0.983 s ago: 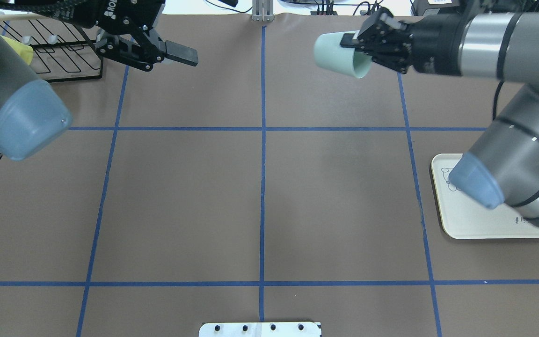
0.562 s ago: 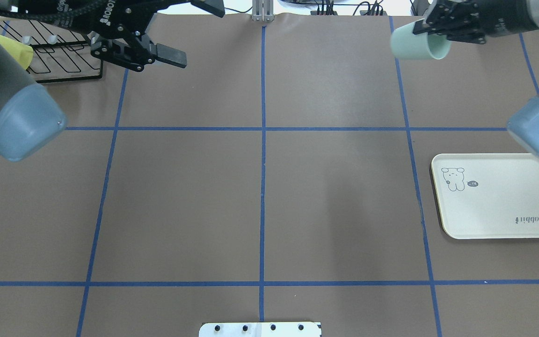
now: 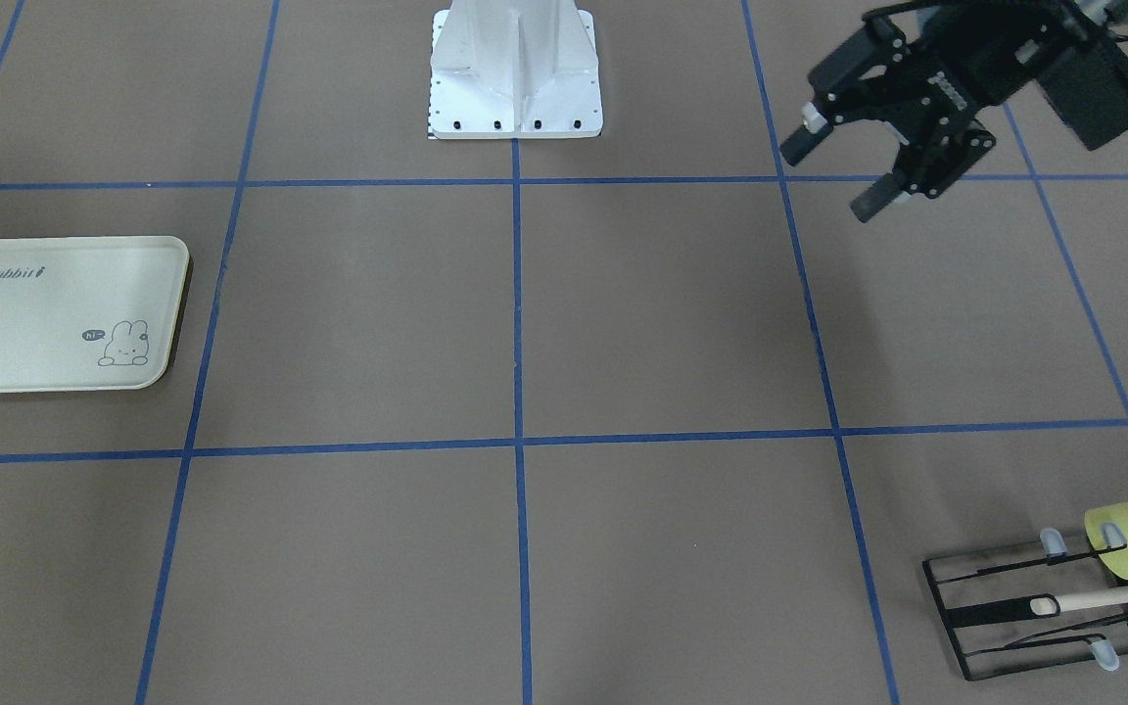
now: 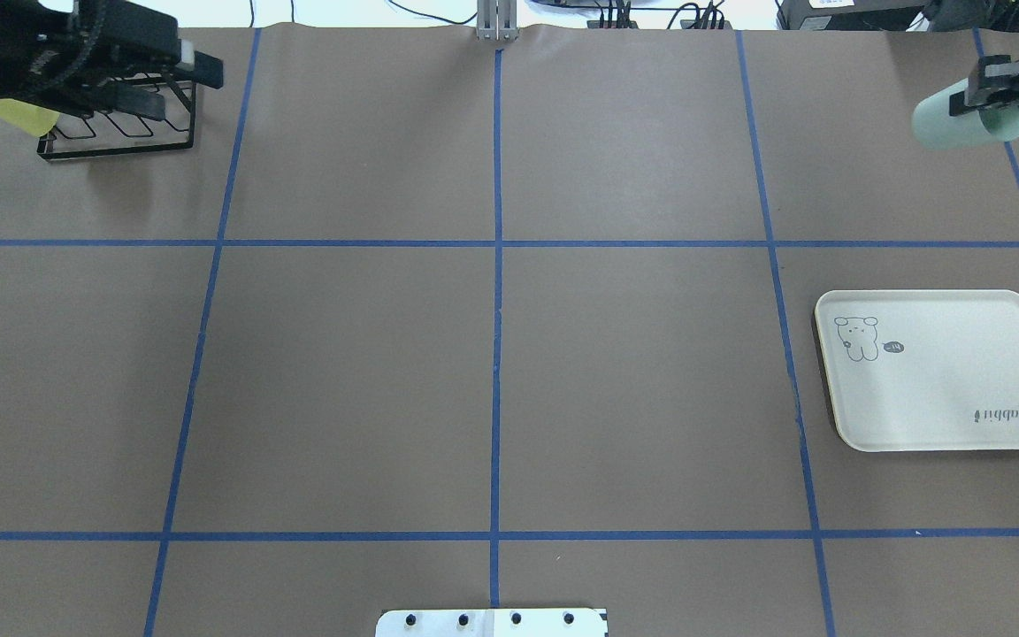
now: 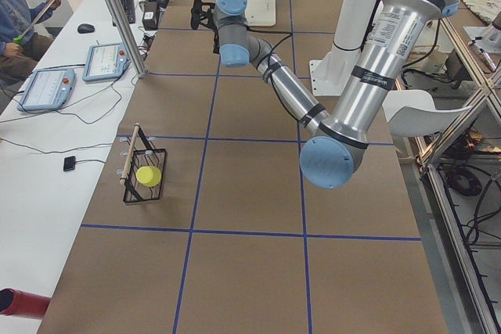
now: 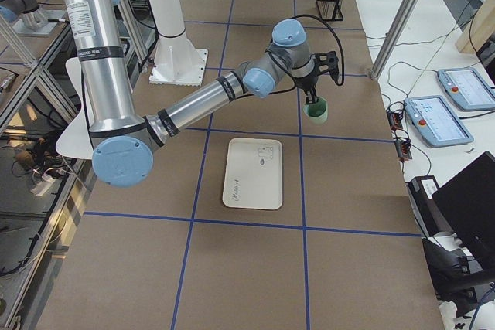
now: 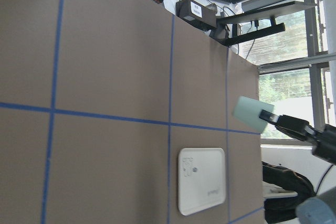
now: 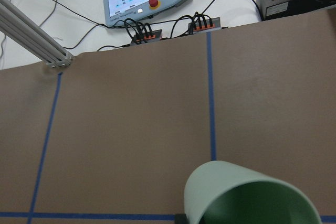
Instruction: Left arm grabs green cup and hands to right arm on tray
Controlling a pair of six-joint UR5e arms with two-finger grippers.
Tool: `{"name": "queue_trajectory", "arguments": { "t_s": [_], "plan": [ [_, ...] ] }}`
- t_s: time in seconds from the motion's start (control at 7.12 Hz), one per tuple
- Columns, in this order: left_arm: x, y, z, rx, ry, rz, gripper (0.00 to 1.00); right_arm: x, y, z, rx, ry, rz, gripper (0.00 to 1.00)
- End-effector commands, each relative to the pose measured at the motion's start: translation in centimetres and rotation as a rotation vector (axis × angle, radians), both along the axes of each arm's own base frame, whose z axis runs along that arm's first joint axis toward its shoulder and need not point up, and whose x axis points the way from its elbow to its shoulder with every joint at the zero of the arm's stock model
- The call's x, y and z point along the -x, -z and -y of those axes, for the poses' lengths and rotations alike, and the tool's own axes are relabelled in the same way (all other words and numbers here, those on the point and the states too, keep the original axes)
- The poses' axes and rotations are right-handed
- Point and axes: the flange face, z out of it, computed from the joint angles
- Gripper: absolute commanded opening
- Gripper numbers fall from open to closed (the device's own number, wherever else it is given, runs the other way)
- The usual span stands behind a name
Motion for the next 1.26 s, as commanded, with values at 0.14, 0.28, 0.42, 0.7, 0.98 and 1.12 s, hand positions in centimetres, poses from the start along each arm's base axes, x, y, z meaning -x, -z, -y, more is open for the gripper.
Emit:
{"name": "queue_trajectory", "arguments": {
  "t_s": [0.14, 0.28, 0.42, 0.7, 0.98, 1.12],
  "plan": [
    [10.8, -14.9, 1.0, -0.199, -0.039, 0.415, 1.00, -2.8, -5.1, -1.9, 0.111, 0.129, -0.172, 0.00],
    [14.5, -20.1, 0.7, -0.202, -0.088, 0.512, 1.00, -2.1, -6.6, -3.1, 0.148, 0.150, -0.184, 0.00],
    [17.6, -24.3, 1.3, -0.175, -0.137, 0.567, 1.00, -0.2, -7.4, -3.7, 0.155, 0.182, -0.210, 0.00],
    [23.2, -30.6, 0.8, -0.092, -0.129, 0.610, 1.00, 4.1, -7.9, -4.7, 0.154, 0.250, -0.249, 0.00],
    [24.3, -39.1, -4.2, 0.146, -0.161, 0.766, 1.00, 5.7, -7.9, -5.1, 0.150, 0.281, -0.250, 0.00],
    [24.4, -41.1, -5.6, 0.280, -0.210, 0.746, 1.00, 6.1, -7.8, -5.3, 0.150, 0.293, -0.247, 0.00]
  ]
}}
